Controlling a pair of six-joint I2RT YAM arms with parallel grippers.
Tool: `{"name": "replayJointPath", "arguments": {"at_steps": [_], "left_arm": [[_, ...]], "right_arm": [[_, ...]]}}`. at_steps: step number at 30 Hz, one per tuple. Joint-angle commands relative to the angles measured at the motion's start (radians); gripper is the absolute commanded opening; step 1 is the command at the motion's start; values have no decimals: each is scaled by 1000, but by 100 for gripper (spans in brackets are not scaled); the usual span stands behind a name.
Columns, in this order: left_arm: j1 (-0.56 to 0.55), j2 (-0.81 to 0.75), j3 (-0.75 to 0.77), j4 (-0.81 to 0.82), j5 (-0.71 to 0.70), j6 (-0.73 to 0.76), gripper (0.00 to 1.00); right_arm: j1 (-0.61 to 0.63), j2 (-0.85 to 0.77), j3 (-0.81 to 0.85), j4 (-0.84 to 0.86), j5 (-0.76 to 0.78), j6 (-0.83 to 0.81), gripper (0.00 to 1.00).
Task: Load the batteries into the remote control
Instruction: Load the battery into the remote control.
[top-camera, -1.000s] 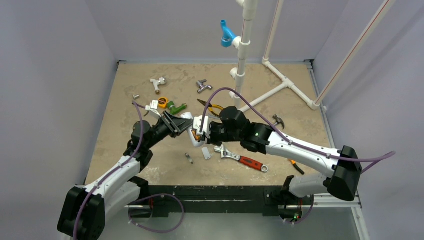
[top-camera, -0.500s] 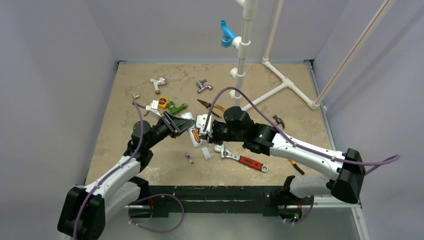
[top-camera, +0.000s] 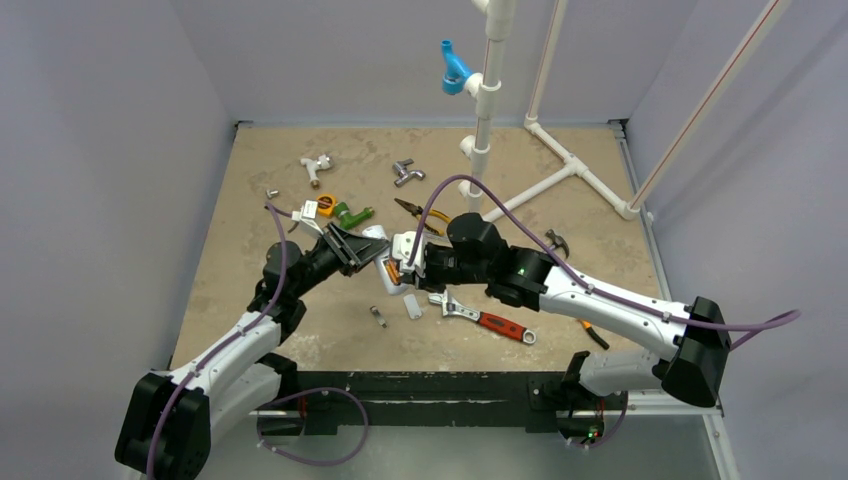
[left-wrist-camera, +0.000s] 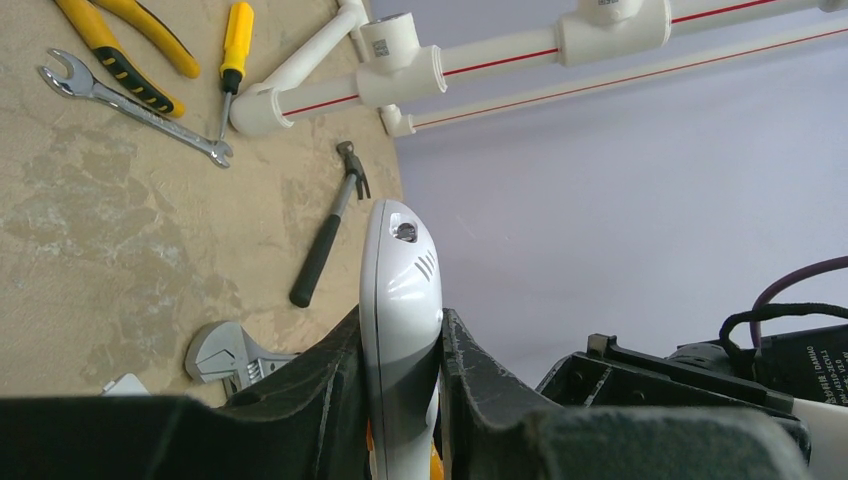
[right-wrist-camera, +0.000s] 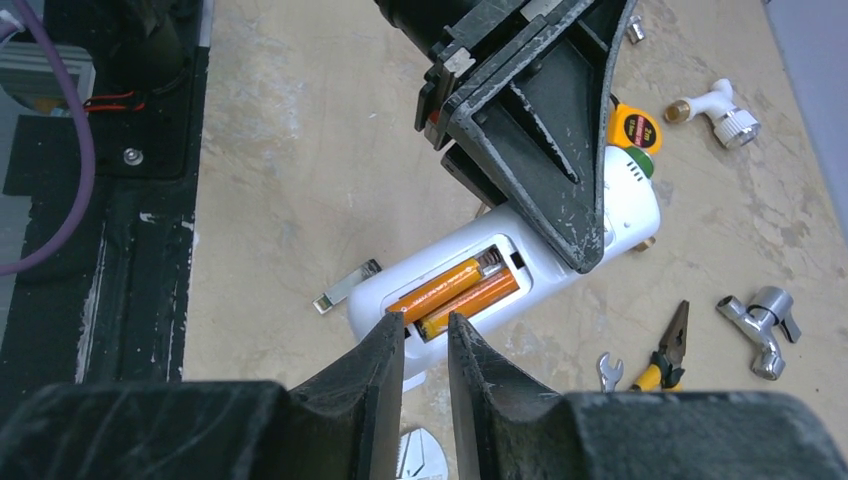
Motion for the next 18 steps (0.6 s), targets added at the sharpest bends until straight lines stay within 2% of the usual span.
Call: {"name": "replayJointPath", "arguments": {"at_steps": [1,18], "left_arm": [[-5,0,44,71,14,-12,0],[-5,5,40,77,14,-13,0]], "right_arm": [[-3,12,21,-8,-65,-14,22],[-2,52,42,-6,-26,-17,18]]}}
